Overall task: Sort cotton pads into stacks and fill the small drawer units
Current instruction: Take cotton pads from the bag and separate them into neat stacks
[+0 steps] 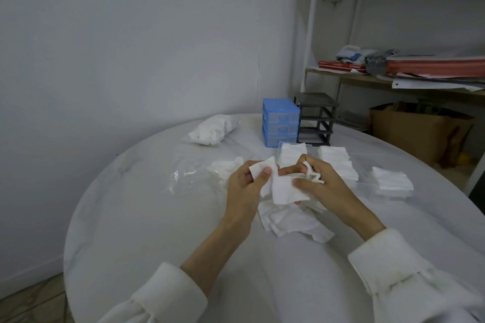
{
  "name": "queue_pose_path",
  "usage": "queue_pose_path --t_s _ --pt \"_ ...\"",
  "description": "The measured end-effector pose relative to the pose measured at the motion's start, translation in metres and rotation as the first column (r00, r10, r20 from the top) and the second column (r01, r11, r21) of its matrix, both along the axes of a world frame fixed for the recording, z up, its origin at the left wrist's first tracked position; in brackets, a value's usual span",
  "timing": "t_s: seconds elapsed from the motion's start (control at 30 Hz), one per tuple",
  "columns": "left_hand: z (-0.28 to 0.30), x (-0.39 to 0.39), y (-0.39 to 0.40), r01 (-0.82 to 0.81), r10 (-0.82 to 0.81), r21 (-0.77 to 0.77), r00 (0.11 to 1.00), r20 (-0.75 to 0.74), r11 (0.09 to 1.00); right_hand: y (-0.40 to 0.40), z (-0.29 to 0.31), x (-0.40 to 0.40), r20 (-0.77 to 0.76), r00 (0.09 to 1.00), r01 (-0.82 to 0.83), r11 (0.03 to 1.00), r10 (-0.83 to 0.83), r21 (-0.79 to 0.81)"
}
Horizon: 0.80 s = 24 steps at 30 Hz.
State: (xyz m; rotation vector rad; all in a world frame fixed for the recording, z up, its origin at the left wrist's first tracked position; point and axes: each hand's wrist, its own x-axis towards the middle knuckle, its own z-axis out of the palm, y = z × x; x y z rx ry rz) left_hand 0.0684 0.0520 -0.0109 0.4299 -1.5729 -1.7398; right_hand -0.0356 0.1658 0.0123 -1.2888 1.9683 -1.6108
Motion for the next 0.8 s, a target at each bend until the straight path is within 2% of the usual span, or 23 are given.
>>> queue_pose_path --t_s 0.2,0.37,0.43,0.6,0.8 --pt "-0.001 0.001 -0.002 -0.016 0.018 0.068 0.999 -0.033 0.998 0.001 -0.002 -0.002 -0.010 1.000 0.022 0.996 -0.023 -0.085" --pt "0.000 0.000 -0.005 0.052 -0.028 0.308 0.996 -0.079 0.950 0.002 0.003 0.001 0.049 0.999 0.003 0.986 0.005 -0.165" --pt "0.001 0.000 -0.005 0.083 -0.052 0.354 0.994 -0.095 0.931 0.003 0.006 0.003 0.084 0.996 0.002 0.975 0.017 -0.224" --pt "0.000 0.000 -0.003 0.097 -0.066 0.348 0.993 -0.100 0.932 0.003 0.009 0.008 0.214 0.975 0.005 0.951 0.065 -0.309" --pt "0.001 0.001 0.000 0.148 -0.129 0.326 0.988 -0.079 0.934 -0.008 -0.001 0.015 0.235 0.972 0.091 0.943 -0.014 -0.321"
